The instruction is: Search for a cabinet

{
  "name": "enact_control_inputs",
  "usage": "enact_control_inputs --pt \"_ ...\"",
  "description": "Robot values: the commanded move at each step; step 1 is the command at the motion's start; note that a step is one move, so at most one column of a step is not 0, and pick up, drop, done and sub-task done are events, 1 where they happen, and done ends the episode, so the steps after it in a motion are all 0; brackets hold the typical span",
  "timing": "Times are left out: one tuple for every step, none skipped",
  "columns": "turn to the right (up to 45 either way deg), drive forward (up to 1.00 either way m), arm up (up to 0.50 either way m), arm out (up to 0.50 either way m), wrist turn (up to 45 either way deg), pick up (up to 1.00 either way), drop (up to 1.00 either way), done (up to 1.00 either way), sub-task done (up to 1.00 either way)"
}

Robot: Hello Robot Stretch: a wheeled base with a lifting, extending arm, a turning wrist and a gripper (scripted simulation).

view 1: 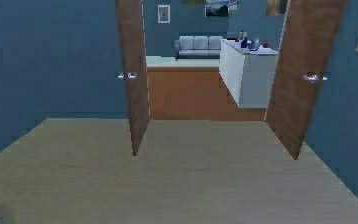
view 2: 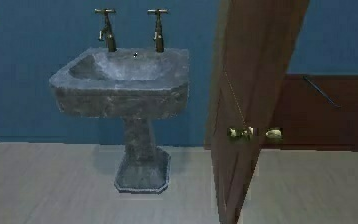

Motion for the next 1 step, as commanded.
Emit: enact_control_inputs --pt "0.0 1.0 0.0 0.0 0.0 0.0 0.0 0.0 0.0"
